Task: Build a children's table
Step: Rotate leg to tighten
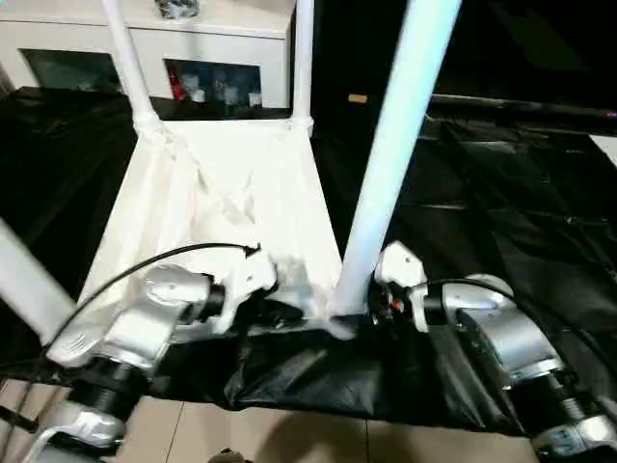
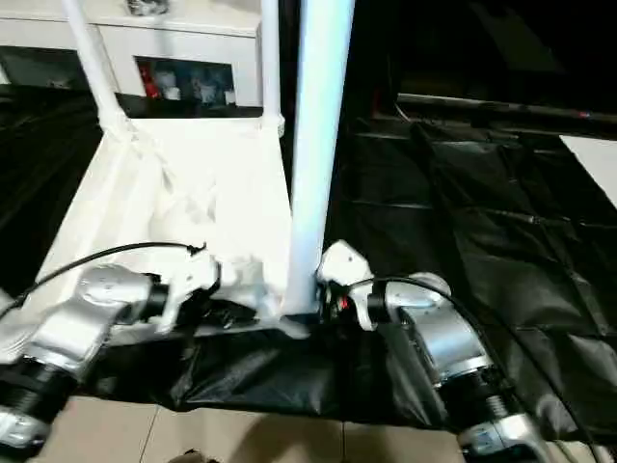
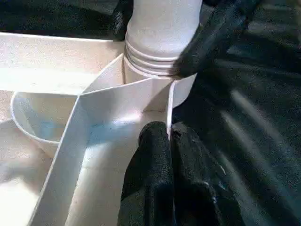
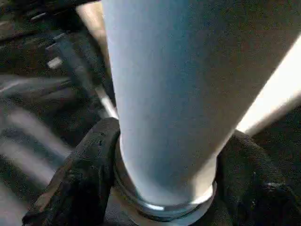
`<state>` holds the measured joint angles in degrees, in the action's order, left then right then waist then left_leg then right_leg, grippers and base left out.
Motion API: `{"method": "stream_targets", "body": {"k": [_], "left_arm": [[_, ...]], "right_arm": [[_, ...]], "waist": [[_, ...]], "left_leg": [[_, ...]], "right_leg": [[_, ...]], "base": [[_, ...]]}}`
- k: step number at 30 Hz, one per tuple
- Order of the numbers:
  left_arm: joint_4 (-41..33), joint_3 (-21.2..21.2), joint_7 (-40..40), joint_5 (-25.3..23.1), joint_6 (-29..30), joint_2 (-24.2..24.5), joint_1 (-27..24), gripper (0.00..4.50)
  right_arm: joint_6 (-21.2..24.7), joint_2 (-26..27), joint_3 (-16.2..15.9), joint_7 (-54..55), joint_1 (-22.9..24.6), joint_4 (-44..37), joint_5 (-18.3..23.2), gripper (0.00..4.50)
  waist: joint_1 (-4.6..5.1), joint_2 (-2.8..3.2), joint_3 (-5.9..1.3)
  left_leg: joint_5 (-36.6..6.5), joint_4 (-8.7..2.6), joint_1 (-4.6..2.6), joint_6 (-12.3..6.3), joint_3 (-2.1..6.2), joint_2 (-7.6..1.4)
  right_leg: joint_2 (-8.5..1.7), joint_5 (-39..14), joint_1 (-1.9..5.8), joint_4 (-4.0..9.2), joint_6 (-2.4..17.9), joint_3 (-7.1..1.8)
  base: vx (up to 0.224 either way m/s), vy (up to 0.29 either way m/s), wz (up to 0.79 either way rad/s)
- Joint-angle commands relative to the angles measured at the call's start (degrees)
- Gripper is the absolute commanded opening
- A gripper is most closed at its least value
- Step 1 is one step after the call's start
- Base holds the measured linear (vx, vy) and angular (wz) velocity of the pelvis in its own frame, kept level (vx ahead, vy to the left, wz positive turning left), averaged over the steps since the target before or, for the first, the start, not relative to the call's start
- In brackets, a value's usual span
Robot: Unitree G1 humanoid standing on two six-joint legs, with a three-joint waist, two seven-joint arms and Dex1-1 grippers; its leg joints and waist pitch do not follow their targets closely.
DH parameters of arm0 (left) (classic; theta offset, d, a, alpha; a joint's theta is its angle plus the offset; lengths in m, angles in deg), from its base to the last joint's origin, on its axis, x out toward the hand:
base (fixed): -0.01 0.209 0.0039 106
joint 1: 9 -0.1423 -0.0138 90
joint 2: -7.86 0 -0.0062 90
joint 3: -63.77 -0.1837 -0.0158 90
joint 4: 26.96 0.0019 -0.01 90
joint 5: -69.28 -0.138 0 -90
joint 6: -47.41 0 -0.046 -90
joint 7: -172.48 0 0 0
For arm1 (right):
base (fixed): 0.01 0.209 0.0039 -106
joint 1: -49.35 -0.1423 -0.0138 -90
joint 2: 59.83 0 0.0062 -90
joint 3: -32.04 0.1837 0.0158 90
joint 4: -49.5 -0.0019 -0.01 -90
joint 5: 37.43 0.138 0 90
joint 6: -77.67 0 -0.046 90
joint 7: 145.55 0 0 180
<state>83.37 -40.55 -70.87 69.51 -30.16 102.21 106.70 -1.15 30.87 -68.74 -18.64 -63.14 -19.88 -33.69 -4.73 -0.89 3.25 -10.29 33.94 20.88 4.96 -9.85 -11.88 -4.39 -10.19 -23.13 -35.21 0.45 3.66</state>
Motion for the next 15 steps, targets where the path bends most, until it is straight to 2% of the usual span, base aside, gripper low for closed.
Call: {"method": "stream_targets", "body": {"k": [1,2,3,4,5,6,7,9,10,12,15], "left_arm": [[-0.66,-0.33,5.5,0.71,0.33,-4.41,2.98,0.0],[0.52,-0.01,9.55,-0.38,1.12,-6.46,3.79,0.0],[1.13,0.15,11.59,-0.95,1.63,-7.48,4.19,0.0],[1.63,0.24,12.93,-1.23,1.89,-8.3,4.46,0.0],[2.1,0.32,14.19,-1.48,2.12,-9.08,4.72,0.0],[3.4,0.28,17.91,-2.11,2.66,-11.71,5.37,0.0],[3.92,0.3,19.31,-2.45,2.83,-12.87,5.59,0.0],[4.41,-0.22,20.26,-3.04,2.65,-14.13,5.78,0.0],[4.6,-0.67,20.38,-3.31,2.41,-14.57,5.85,0.0],[4.39,-1.25,19.8,-3.33,2.18,-14.81,5.84,0.0],[3.43,-2.1,16.75,-3.0,0.45,-13.76,5.7,0.0]], "right_arm": [[-0.29,4.83,-3.09,3.54,-0.97,0.38,-0.03,2.69],[0.07,7.8,-1.02,10.9,-1.85,3.27,-0.96,2.69],[0.26,9.26,0.01,14.38,-2.27,4.63,-1.31,2.69],[0.73,10.29,0.74,16.49,-2.57,5.38,-1.26,2.69],[1.21,11.27,1.44,18.46,-2.86,6.08,-1.18,2.69],[2.15,14.54,3.32,24.26,-3.83,8.15,-0.8,2.69],[2.16,15.85,3.81,26.16,-4.32,9.13,-1.1,2.69],[1.14,17.43,3.55,27.32,-4.89,10.19,-1.76,2.69],[0.46,18.1,3.25,27.49,-5.11,10.56,-2.02,2.69],[-0.31,18.54,3.02,26.77,-5.17,10.44,-1.8,3.25],[0.4,18.57,4.62,24.44,-5.26,9.16,0.61,3.49]], "waist": [[0.32,-0.32,-3.42],[0.76,-0.37,-3.45],[0.92,-0.54,-3.57],[1.33,-0.49,-3.49],[1.55,-0.54,-3.55],[1.57,-0.44,-3.61],[1.82,-0.25,-3.47],[1.81,-0.23,-3.73],[1.72,0.15,-3.73],[1.73,0.08,-3.8],[1.69,0.22,-3.82]], "left_leg": [[-14.85,-4.33,-0.67,0.01,0.1,-1.1],[-15.0,-4.42,-0.39,0.36,0.25,-0.94],[-14.6,-4.37,-0.39,0.56,0.28,-0.94],[-14.86,-4.31,-0.57,0.74,0.23,-0.86],[-14.67,-4.25,-0.53,0.75,0.23,-0.77],[-14.46,-4.23,-0.42,0.53,0.33,-0.74],[-14.67,-4.24,-0.53,0.47,0.21,-0.78],[-14.46,-4.22,-0.5,0.32,0.31,-0.81],[-14.04,-4.21,-0.42,0.15,0.24,-0.84],[-13.72,-4.21,-0.28,-0.18,0.18,-0.8],[-13.63,-4.27,-0.3,-0.78,0.17,-0.83]], "right_leg": [[-3.39,-22.48,2.37,5.19,8.72,-2.42],[-3.42,-23.79,2.51,5.34,7.88,-2.29],[-3.42,-23.67,2.53,5.25,7.69,-2.26],[-3.39,-24.12,2.2,5.47,7.7,-2.3],[-3.37,-24.24,2.26,5.43,7.67,-2.28],[-3.39,-24.39,2.44,5.5,7.44,-2.19],[-3.33,-24.29,2.03,5.67,7.5,-2.32],[-3.36,-23.1,2.27,5.53,7.66,-2.27],[-3.26,-21.06,2.27,5.47,7.9,-2.35],[-3.16,-18.47,2.42,5.19,8.53,-2.37],[-3.19,-16.88,2.58,5.05,9.27,-2.38]], "base": [[0.0,0.0,0.0],[0.0,0.0,0.0],[0.0,0.0,0.0],[0.0,0.0,0.0],[0.0,0.0,0.0],[0.0,0.0,0.0],[0.0,0.0,0.0],[0.0,0.0,0.0],[0.0,0.0,0.0],[0.0,0.0,0.0],[0.0,0.0,0.0]]}}
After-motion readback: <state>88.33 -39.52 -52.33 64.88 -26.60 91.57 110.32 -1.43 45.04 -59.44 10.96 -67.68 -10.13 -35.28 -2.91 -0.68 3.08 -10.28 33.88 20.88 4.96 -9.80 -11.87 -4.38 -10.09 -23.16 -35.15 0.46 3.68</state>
